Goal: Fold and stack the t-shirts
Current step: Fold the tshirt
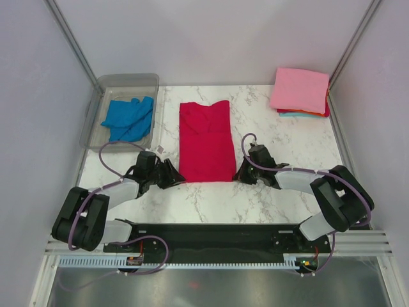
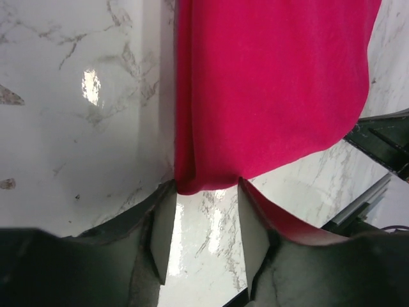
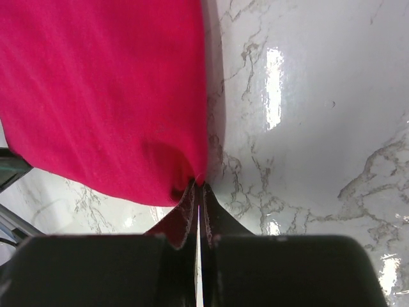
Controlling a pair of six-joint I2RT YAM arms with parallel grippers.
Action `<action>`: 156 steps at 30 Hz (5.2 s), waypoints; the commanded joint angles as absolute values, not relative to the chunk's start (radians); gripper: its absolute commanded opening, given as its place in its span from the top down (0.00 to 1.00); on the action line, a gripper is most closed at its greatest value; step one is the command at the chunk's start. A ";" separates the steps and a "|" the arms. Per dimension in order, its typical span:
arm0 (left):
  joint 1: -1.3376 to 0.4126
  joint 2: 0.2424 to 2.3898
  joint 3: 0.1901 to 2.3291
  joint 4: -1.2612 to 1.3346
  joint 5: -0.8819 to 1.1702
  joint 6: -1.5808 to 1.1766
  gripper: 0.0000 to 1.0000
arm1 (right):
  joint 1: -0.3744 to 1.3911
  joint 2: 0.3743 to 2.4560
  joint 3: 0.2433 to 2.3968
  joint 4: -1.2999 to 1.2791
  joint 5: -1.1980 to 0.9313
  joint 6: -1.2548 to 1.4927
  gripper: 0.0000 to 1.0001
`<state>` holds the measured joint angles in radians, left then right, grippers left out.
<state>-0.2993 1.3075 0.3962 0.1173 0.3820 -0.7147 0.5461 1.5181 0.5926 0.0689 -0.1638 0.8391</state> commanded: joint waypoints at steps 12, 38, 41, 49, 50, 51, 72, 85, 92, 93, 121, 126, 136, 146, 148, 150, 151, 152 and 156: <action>-0.308 1.261 0.405 0.054 0.318 -0.723 0.98 | 0.541 1.388 0.580 -0.101 -0.058 0.801 1.00; -0.443 0.511 0.356 -0.475 0.405 -0.937 0.98 | 0.820 0.864 0.463 -0.354 -0.006 1.038 1.00; -0.442 0.492 0.388 -0.514 0.403 -0.945 0.98 | 0.880 0.896 0.517 -0.371 0.052 1.048 1.00; -0.442 0.661 0.647 -0.606 0.273 -0.839 0.98 | 0.870 1.058 0.774 -0.472 0.173 0.948 1.00; -0.440 0.682 0.672 -0.603 0.261 -0.830 0.98 | 0.859 1.095 0.825 -0.477 0.175 0.925 1.00; -0.439 0.722 0.698 -0.603 0.241 -0.812 0.98 | 0.847 1.112 0.848 -0.482 0.173 0.914 1.00; -0.213 1.503 1.331 -0.492 0.420 -0.670 0.98 | 0.460 1.538 1.244 -0.465 -0.083 0.677 1.00; -0.173 1.943 1.799 -0.518 0.546 -0.660 0.98 | 0.315 1.822 1.503 -0.463 -0.202 0.609 1.00; -0.164 2.271 2.149 -0.541 0.618 -0.667 0.96 | 0.261 2.049 1.690 -0.465 -0.261 0.592 1.00; -0.164 2.310 2.224 -0.543 0.630 -0.670 0.94 | 0.256 2.071 1.704 -0.465 -0.262 0.592 1.00; -0.192 1.735 1.671 -0.604 0.603 -0.438 0.00 | 0.446 1.864 1.588 -0.394 -0.198 0.664 0.34; -0.167 1.461 1.312 -0.609 0.542 -0.341 0.00 | 0.480 1.937 1.505 -0.135 -0.368 0.787 0.39; -0.150 1.209 0.933 -0.581 0.495 -0.311 0.00 | 0.422 1.930 1.091 0.063 -0.383 0.790 0.42; -0.150 0.898 0.833 -0.610 0.535 -0.364 0.00 | 0.374 1.720 1.247 -0.287 -0.325 0.598 0.30; -0.150 0.836 0.801 -0.607 0.529 -0.351 0.00 | 0.342 1.703 1.258 -0.295 -0.302 0.591 0.22; -0.152 0.766 0.753 -0.586 0.508 -0.382 0.00 | 0.307 1.721 1.270 -0.295 -0.298 0.583 0.11; -0.152 0.752 0.747 -0.584 0.521 -0.379 0.00 | 0.293 1.735 1.279 -0.298 -0.301 0.581 0.10; -0.152 0.736 0.758 -0.584 0.523 -0.370 0.00 | 0.285 1.747 1.287 -0.299 -0.298 0.581 0.09; -0.150 0.704 0.753 -0.566 0.482 -0.361 0.00 | 0.250 1.850 1.354 -0.293 -0.288 0.575 0.05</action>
